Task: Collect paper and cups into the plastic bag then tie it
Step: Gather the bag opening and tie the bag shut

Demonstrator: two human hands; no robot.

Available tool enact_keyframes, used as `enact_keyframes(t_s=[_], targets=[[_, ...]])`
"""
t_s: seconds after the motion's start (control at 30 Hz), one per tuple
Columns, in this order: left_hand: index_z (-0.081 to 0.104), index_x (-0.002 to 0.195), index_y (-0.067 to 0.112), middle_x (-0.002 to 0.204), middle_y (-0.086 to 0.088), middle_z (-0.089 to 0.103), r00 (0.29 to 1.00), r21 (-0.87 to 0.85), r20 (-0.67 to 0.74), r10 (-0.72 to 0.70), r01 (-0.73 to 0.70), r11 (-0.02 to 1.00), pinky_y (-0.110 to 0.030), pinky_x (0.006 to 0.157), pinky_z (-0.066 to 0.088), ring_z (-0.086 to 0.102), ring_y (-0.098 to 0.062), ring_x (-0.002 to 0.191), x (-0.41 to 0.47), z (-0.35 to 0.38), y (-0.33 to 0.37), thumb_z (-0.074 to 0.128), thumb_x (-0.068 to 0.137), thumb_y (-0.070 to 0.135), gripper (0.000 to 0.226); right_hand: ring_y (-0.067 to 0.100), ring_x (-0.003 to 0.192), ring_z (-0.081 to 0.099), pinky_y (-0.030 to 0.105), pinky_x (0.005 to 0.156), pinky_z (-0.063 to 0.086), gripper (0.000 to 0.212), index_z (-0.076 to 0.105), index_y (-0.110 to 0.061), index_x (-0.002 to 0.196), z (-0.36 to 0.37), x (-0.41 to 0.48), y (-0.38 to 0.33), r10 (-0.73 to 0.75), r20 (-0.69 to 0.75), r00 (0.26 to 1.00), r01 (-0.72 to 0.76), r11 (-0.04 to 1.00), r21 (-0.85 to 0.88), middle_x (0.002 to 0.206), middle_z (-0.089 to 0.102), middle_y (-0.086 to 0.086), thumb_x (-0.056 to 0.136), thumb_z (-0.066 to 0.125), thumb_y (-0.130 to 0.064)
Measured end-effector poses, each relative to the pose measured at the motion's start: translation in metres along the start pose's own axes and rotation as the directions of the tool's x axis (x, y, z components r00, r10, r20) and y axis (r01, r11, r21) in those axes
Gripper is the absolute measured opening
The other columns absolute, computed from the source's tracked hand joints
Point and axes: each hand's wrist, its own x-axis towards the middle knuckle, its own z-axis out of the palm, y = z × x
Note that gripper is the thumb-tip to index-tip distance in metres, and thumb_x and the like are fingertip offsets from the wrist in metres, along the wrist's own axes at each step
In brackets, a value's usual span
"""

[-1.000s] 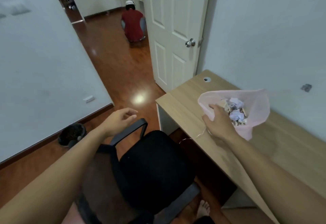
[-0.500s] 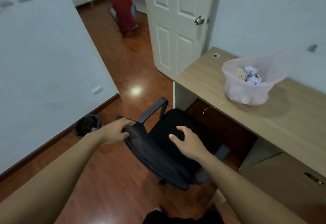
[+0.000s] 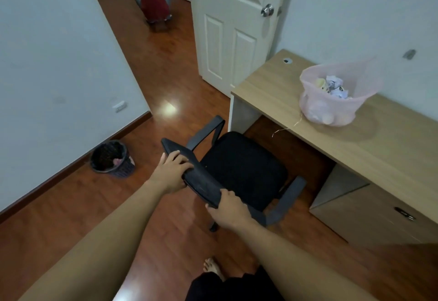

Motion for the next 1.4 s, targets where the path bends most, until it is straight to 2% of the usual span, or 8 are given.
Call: enact_keyframes(t_s=[0.1, 0.3, 0.47, 0.6, 0.83, 0.97, 1.2, 1.4], targets=[[0.05, 0.154, 0.035, 0.165, 0.002, 0.035, 0.998, 0.054, -0.043, -0.038, 0.041, 0.998, -0.069, 0.128, 0.004, 0.006, -0.03, 0.164, 0.005, 0.007, 0.008, 0.073, 0.096, 0.041, 0.063, 0.037, 0.144, 0.05, 0.055, 0.117, 0.045, 0.09, 0.032, -0.016, 0.165, 0.001, 0.004, 0.004, 0.034, 0.024, 0.999, -0.033, 0.999, -0.031, 0.162, 0.044, 0.012, 0.094, 0.051, -0.069], [0.056, 0.15, 0.037, 0.162, 0.002, 0.04, 0.997, 0.006, -0.074, -0.038, 0.038, 0.999, -0.073, 0.127, 0.003, 0.009, -0.032, 0.163, 0.019, 0.006, 0.015, 0.073, 0.097, 0.03, 0.056, 0.035, 0.146, 0.048, 0.054, 0.117, 0.046, 0.091, 0.028, -0.024, 0.168, -0.006, 0.01, 0.021, 0.023, 0.037, 0.999, -0.021, 0.999, -0.036, 0.165, 0.041, 0.005, 0.093, 0.054, -0.069], [0.056, 0.149, 0.04, 0.161, 0.005, 0.042, 0.997, 0.019, -0.073, -0.006, 0.007, 1.0, -0.073, 0.127, 0.003, 0.01, -0.032, 0.162, 0.039, -0.004, 0.034, 0.073, 0.096, 0.031, 0.056, 0.034, 0.147, 0.045, 0.054, 0.117, 0.044, 0.089, 0.026, -0.026, 0.169, -0.022, 0.016, 0.037, 0.035, 0.022, 0.999, -0.034, 0.998, -0.05, 0.166, 0.039, 0.003, 0.096, 0.053, -0.069], [0.055, 0.148, 0.042, 0.16, 0.006, 0.041, 0.998, 0.039, -0.061, -0.006, 0.009, 0.999, -0.073, 0.127, -0.002, 0.01, -0.03, 0.163, 0.065, -0.018, 0.059, 0.078, 0.092, 0.043, 0.061, 0.033, 0.14, 0.051, 0.054, 0.114, 0.046, 0.089, 0.03, -0.027, 0.167, -0.043, 0.023, 0.056, 0.044, -0.031, 0.999, -0.046, 0.997, -0.069, 0.159, 0.045, 0.003, 0.092, 0.052, -0.072], [0.053, 0.149, 0.042, 0.158, 0.002, 0.039, 0.998, 0.065, -0.028, -0.055, 0.057, 0.996, -0.075, 0.125, -0.003, 0.012, -0.029, 0.16, 0.125, -0.043, 0.112, 0.076, 0.093, 0.043, 0.061, 0.032, 0.131, 0.059, 0.052, 0.107, 0.053, 0.089, 0.039, -0.031, 0.163, -0.105, 0.049, 0.1, 0.07, -0.087, 0.994, -0.076, 0.995, -0.072, 0.151, 0.054, 0.001, 0.088, 0.051, -0.076], [0.052, 0.15, 0.041, 0.159, 0.001, 0.037, 0.999, 0.052, -0.009, -0.052, 0.052, 0.997, -0.077, 0.123, -0.003, 0.009, -0.032, 0.16, 0.167, -0.057, 0.144, 0.071, 0.095, 0.037, 0.059, 0.029, 0.131, 0.059, 0.051, 0.106, 0.053, 0.089, 0.042, -0.033, 0.162, -0.144, 0.065, 0.132, 0.101, -0.119, 0.988, -0.109, 0.992, -0.057, 0.149, 0.055, -0.002, 0.086, 0.052, -0.078], [0.05, 0.151, 0.041, 0.162, 0.0, 0.035, 0.999, 0.053, 0.009, -0.045, 0.044, 0.998, -0.078, 0.123, -0.005, 0.007, -0.033, 0.162, 0.236, -0.085, 0.189, 0.071, 0.094, 0.044, 0.061, 0.028, 0.135, 0.056, 0.048, 0.109, 0.051, 0.086, 0.041, -0.03, 0.162, -0.204, 0.097, 0.185, 0.108, -0.157, 0.982, -0.124, 0.987, -0.101, 0.151, 0.055, 0.0, 0.092, 0.052, -0.078], [0.05, 0.151, 0.039, 0.159, -0.002, 0.036, 0.998, 0.093, -0.003, -0.062, 0.062, 0.994, -0.077, 0.123, -0.004, 0.011, -0.032, 0.161, 0.281, -0.102, 0.23, 0.065, 0.098, 0.042, 0.055, 0.027, 0.13, 0.058, 0.048, 0.103, 0.052, 0.08, 0.05, -0.028, 0.152, -0.245, 0.119, 0.225, 0.118, -0.23, 0.966, -0.152, 0.979, -0.135, 0.143, 0.059, 0.0, 0.09, 0.05, -0.079]])
